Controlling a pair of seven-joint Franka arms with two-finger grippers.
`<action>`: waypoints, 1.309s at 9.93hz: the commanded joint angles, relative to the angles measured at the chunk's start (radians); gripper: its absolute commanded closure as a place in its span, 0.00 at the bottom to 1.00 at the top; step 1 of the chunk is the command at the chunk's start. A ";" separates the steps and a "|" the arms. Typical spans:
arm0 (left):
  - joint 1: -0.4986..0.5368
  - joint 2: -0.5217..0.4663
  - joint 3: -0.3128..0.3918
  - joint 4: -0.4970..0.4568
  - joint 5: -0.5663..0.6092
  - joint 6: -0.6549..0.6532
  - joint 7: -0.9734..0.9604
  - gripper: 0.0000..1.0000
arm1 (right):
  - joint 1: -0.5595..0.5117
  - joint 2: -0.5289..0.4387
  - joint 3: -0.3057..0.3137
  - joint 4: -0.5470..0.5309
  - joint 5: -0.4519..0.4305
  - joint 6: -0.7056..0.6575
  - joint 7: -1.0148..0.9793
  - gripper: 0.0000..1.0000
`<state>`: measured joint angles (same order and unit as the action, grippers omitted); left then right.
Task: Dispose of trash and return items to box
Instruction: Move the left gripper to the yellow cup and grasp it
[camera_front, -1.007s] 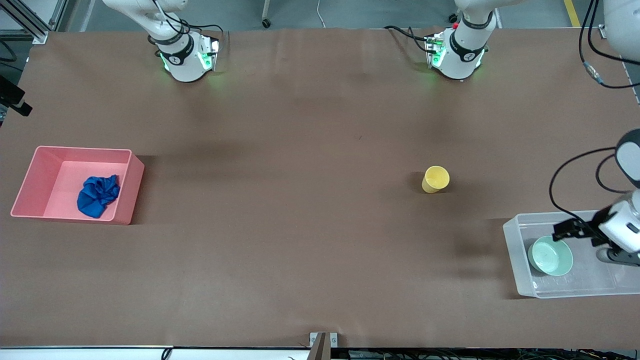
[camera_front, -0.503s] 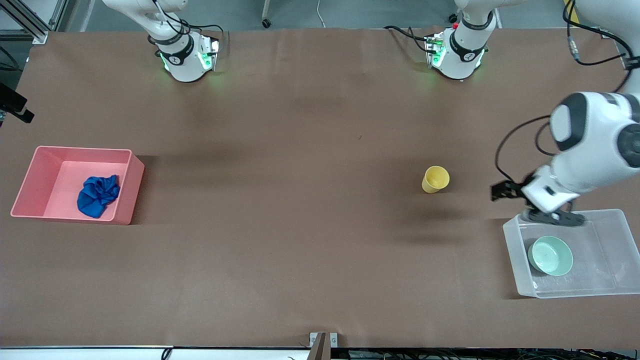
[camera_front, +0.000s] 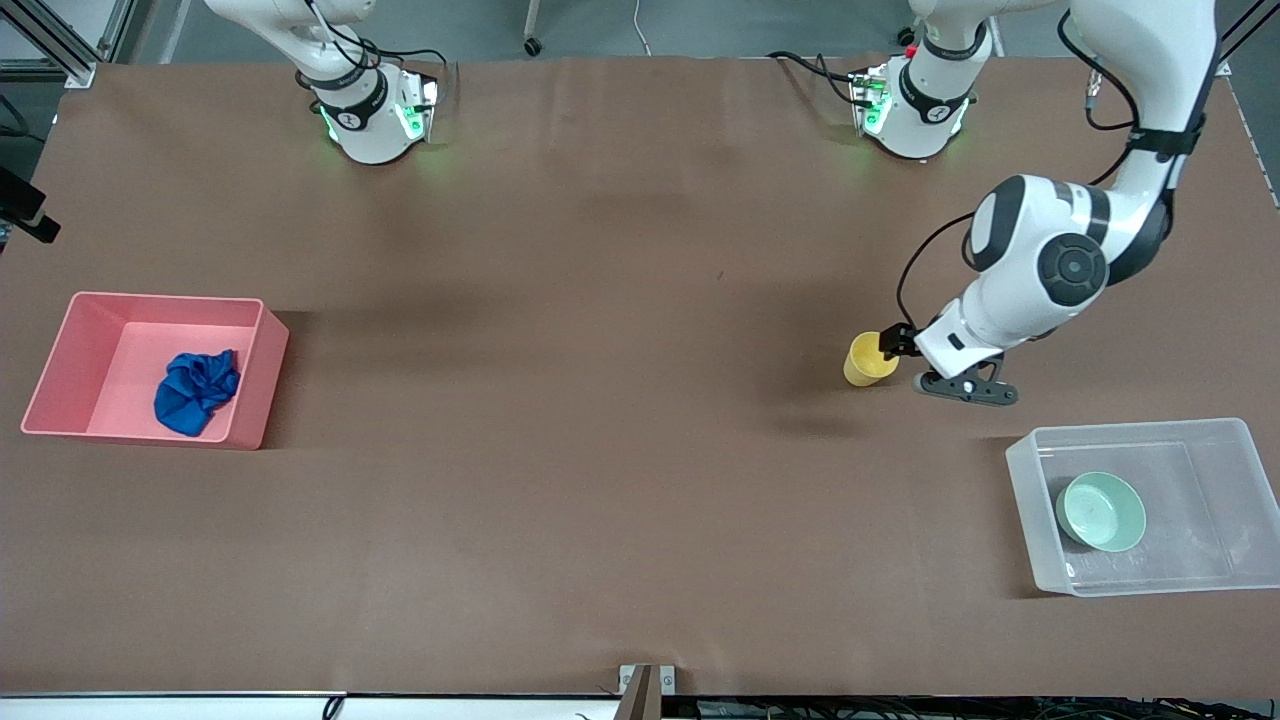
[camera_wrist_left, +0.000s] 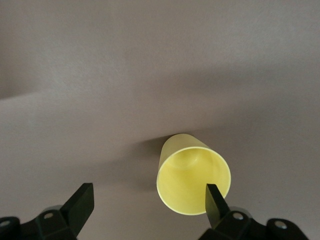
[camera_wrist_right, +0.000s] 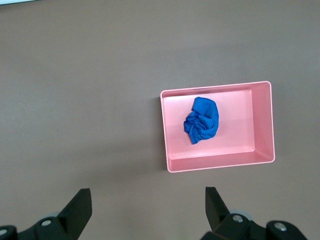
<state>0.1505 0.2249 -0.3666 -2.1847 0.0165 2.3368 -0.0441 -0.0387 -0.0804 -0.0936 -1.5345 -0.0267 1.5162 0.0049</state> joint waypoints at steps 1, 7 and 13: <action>0.001 0.039 -0.005 -0.049 0.022 0.071 -0.007 0.05 | -0.030 0.005 0.009 0.014 0.007 -0.014 -0.013 0.00; -0.008 0.134 -0.005 -0.049 0.074 0.205 -0.029 0.63 | -0.053 0.039 0.041 0.051 0.008 -0.016 -0.017 0.00; -0.031 0.140 -0.005 -0.046 0.074 0.214 -0.037 0.97 | -0.032 0.073 0.015 0.086 0.011 -0.053 -0.005 0.00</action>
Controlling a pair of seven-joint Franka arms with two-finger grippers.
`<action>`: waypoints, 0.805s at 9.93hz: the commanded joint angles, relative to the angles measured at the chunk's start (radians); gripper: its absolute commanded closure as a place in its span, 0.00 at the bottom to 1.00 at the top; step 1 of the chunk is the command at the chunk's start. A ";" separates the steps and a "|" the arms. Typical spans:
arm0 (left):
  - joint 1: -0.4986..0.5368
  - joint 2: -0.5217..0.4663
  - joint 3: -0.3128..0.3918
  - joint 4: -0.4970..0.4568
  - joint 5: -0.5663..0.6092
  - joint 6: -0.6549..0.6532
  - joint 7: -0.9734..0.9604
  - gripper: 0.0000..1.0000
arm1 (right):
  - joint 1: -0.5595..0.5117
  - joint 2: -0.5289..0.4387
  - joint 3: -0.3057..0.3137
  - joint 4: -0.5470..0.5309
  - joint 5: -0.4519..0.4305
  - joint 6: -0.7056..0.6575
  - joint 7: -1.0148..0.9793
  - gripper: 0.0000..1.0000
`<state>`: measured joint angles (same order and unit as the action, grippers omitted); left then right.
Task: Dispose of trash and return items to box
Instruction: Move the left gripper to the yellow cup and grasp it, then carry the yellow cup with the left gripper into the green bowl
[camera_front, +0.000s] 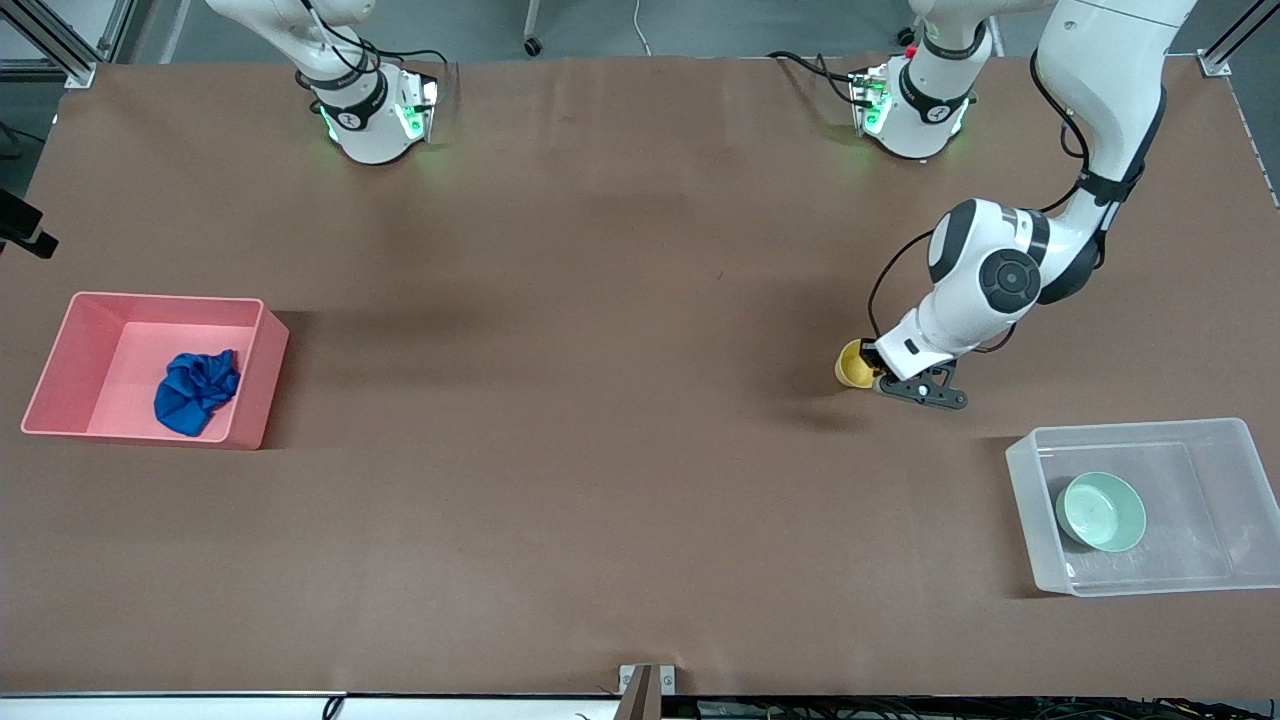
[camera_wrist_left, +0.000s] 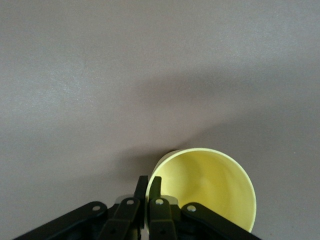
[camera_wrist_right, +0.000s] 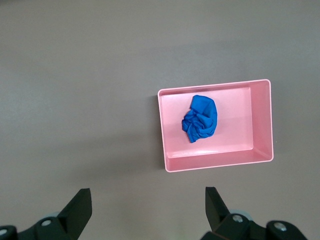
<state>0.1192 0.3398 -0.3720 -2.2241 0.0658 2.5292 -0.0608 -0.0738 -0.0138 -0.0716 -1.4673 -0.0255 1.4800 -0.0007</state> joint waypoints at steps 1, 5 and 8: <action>0.002 0.021 0.001 -0.003 0.025 0.022 -0.019 0.99 | 0.000 0.006 -0.007 0.019 0.012 -0.017 0.001 0.00; 0.028 -0.018 0.001 0.160 0.023 -0.091 -0.004 1.00 | 0.000 0.005 -0.005 0.019 0.012 -0.020 0.001 0.00; 0.094 0.050 0.008 0.499 0.025 -0.373 0.071 1.00 | 0.000 0.005 -0.005 0.019 0.012 -0.020 0.001 0.00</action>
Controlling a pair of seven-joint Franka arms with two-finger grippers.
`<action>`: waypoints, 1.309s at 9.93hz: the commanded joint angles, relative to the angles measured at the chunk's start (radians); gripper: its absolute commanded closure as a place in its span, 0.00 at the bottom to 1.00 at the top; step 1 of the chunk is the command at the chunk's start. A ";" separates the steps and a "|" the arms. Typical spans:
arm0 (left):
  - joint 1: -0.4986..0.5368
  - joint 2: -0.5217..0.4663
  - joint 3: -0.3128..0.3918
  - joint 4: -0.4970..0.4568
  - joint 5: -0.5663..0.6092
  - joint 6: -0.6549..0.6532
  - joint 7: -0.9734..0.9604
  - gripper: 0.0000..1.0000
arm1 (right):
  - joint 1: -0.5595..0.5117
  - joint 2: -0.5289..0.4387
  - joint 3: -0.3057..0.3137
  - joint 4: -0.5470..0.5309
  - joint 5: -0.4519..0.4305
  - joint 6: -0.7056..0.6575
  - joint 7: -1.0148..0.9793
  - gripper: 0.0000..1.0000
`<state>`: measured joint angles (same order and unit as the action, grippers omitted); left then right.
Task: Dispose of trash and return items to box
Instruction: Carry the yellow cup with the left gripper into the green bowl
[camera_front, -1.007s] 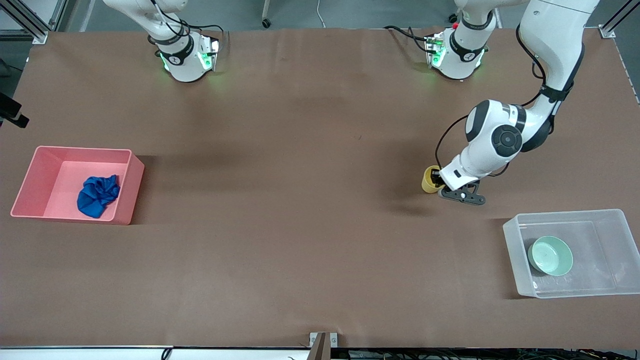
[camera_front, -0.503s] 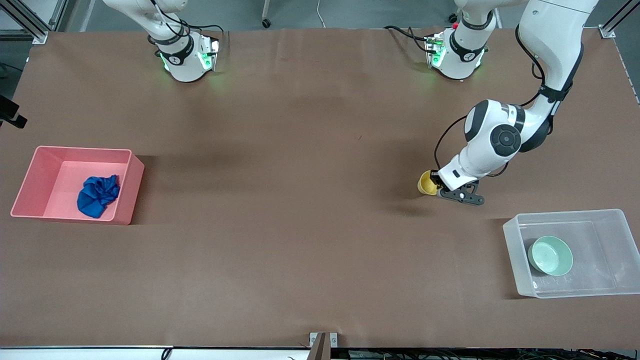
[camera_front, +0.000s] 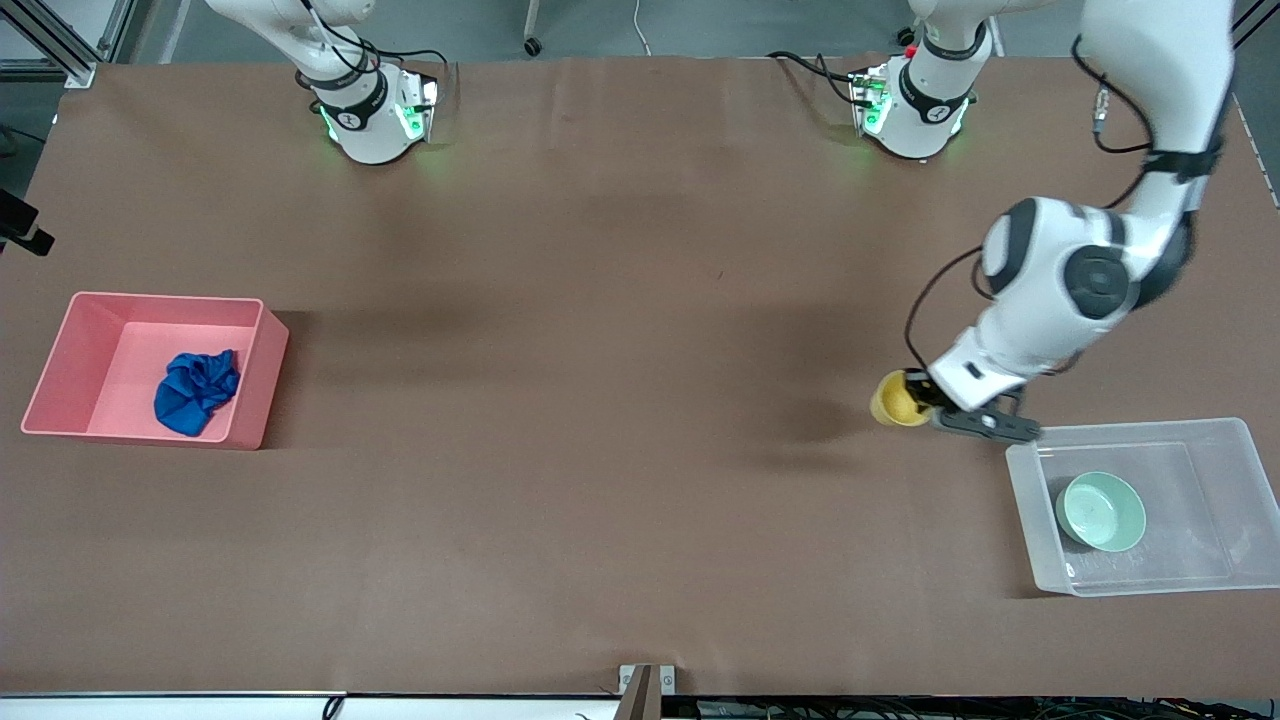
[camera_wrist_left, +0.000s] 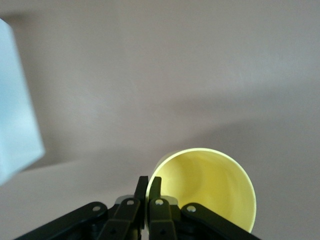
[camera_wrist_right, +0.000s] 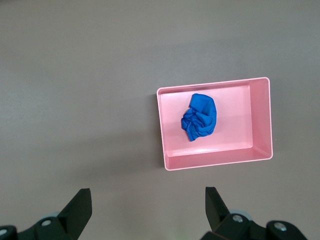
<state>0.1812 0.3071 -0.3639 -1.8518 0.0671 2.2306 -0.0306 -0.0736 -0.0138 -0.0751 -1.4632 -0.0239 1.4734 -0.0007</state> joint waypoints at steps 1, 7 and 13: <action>0.065 0.113 0.002 0.194 0.023 -0.094 0.099 1.00 | 0.000 0.005 -0.002 0.015 0.010 -0.013 0.001 0.00; 0.283 0.398 0.035 0.500 0.146 -0.083 0.446 1.00 | 0.000 0.005 -0.002 0.015 0.010 -0.015 0.001 0.00; 0.287 0.553 0.094 0.534 0.138 0.072 0.377 0.99 | -0.002 0.005 -0.002 0.015 0.010 -0.016 0.001 0.00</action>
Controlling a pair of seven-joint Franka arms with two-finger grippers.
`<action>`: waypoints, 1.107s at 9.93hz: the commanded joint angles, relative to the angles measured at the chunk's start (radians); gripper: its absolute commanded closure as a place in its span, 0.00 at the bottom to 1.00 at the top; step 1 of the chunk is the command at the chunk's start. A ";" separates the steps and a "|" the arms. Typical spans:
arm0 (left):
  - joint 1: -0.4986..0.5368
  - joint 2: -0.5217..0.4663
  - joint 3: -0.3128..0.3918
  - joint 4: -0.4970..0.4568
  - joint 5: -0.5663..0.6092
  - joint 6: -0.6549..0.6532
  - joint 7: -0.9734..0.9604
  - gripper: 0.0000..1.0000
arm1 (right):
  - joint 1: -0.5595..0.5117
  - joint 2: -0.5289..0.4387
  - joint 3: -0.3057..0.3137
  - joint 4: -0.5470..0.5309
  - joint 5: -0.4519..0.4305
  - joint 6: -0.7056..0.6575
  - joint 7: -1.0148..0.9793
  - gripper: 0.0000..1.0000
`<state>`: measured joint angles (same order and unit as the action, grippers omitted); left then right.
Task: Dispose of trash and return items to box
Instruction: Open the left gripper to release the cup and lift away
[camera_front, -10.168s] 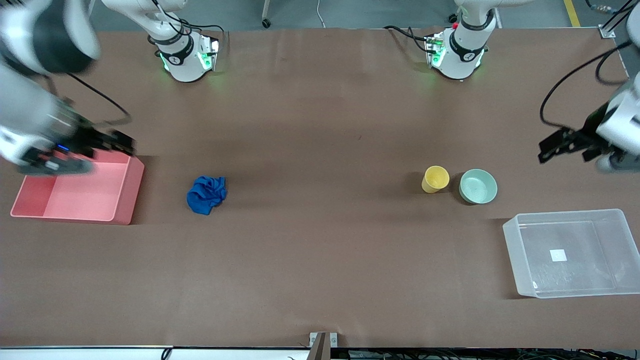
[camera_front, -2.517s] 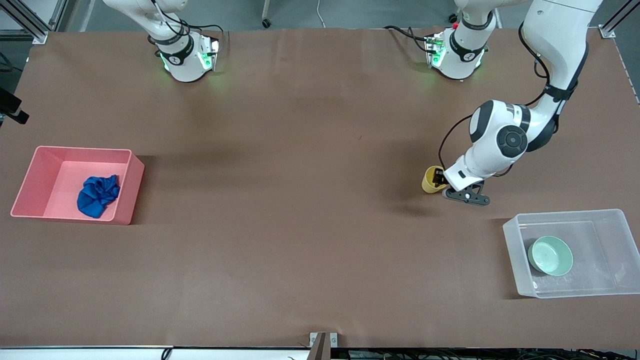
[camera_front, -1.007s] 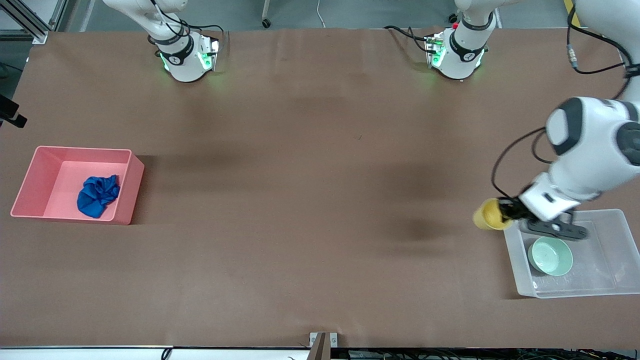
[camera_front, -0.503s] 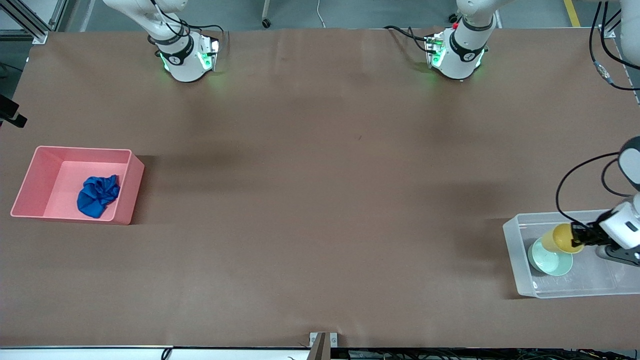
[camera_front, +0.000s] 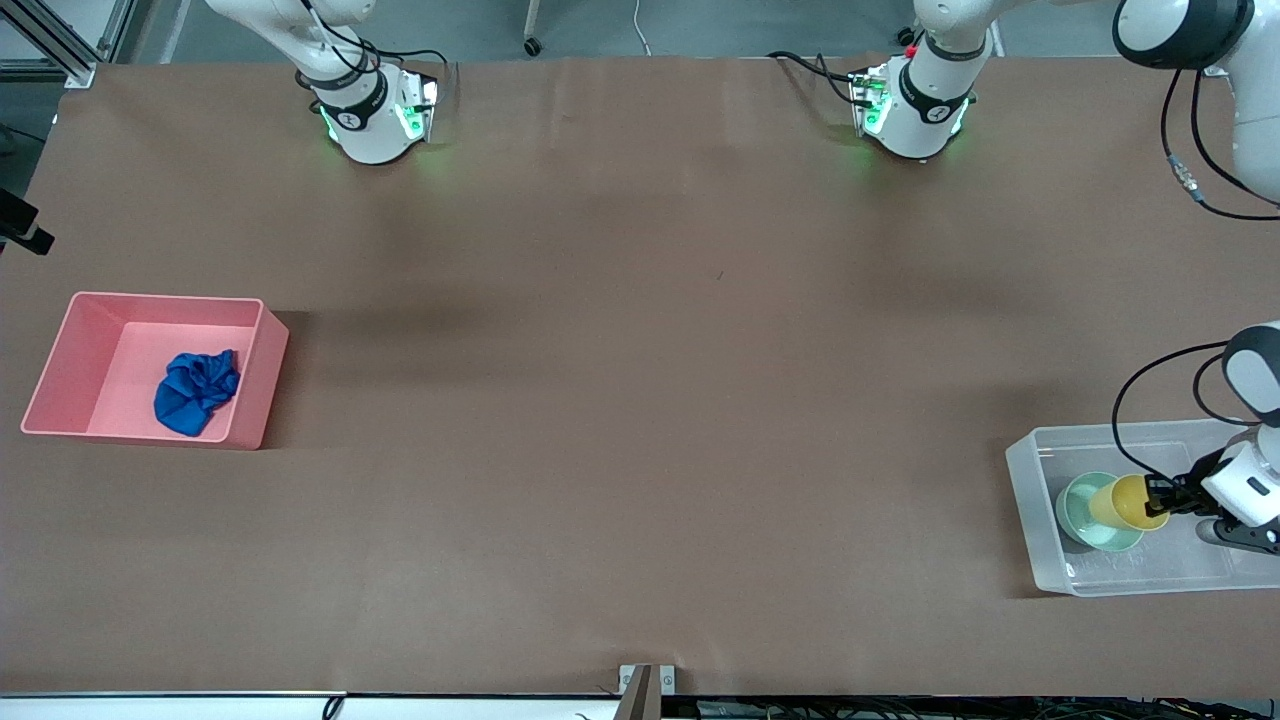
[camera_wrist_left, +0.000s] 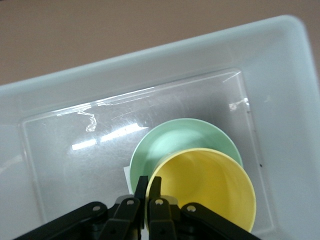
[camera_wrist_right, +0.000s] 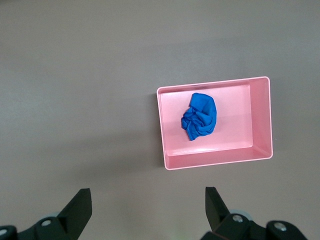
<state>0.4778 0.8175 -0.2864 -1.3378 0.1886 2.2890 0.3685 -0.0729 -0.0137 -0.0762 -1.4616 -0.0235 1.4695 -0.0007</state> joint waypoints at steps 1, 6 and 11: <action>-0.010 0.043 0.018 0.016 0.012 0.014 -0.026 0.96 | -0.001 0.005 -0.001 0.014 0.010 -0.012 0.001 0.00; -0.016 -0.041 -0.011 -0.012 0.003 -0.005 -0.092 0.00 | -0.002 0.005 -0.001 0.014 0.010 -0.012 0.001 0.00; -0.021 -0.210 -0.112 -0.017 0.003 -0.236 -0.132 0.00 | -0.002 0.005 -0.002 0.014 0.010 -0.012 0.001 0.00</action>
<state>0.4592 0.6674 -0.3793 -1.3214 0.1885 2.1278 0.2582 -0.0729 -0.0137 -0.0767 -1.4610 -0.0235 1.4679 -0.0007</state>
